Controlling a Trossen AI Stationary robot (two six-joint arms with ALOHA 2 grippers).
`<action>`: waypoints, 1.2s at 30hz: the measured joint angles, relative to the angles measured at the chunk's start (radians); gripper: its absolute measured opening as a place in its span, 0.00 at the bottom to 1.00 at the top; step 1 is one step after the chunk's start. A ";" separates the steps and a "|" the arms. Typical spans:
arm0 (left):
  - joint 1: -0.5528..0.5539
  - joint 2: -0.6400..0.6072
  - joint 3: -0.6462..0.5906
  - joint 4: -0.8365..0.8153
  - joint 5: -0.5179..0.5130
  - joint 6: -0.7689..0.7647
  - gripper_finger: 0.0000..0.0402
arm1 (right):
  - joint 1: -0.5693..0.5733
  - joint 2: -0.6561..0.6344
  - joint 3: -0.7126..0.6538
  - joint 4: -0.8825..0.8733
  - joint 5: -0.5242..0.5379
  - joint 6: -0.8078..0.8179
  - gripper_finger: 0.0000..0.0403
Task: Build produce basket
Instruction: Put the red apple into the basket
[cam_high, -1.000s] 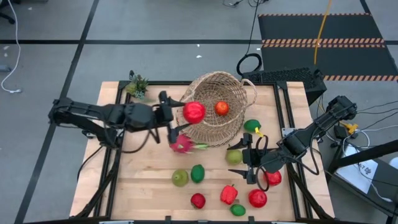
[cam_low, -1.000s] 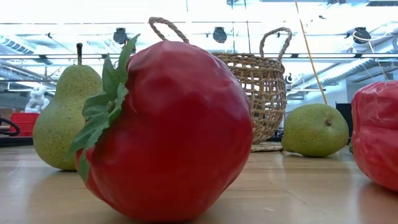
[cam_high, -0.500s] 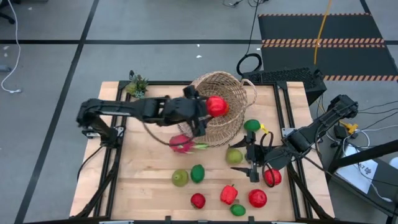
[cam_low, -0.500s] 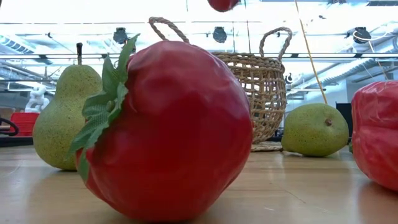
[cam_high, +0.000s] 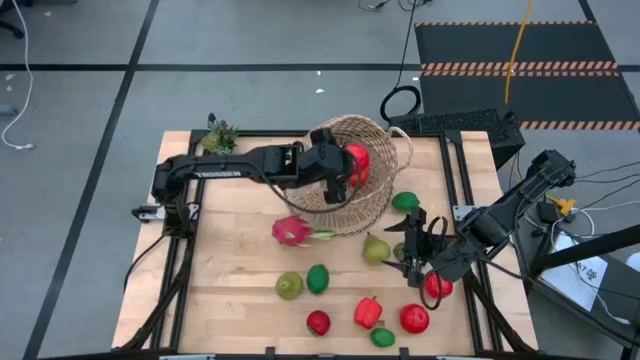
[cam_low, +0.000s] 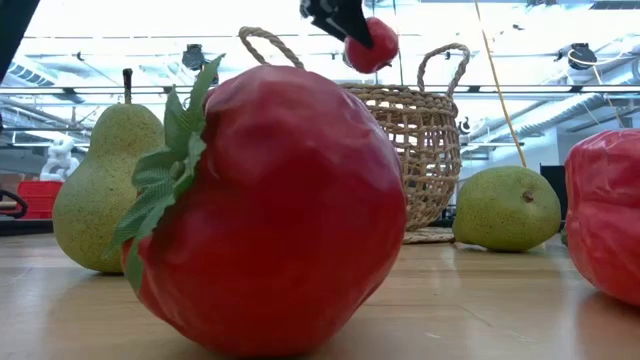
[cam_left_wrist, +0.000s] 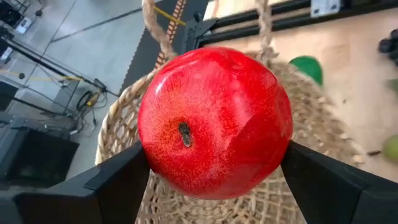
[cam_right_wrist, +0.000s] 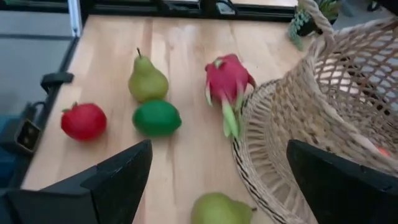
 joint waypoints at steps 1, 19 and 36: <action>0.008 0.000 0.000 0.000 0.002 -0.002 0.84 | 0.000 0.000 -0.006 0.004 0.013 -0.001 0.91; 0.144 0.098 0.000 -0.017 0.061 -0.054 0.84 | -0.029 -0.055 -0.080 0.002 0.072 -0.087 0.91; 0.143 0.165 0.000 -0.115 0.097 -0.106 0.84 | -0.036 -0.062 -0.082 0.002 0.093 -0.082 0.91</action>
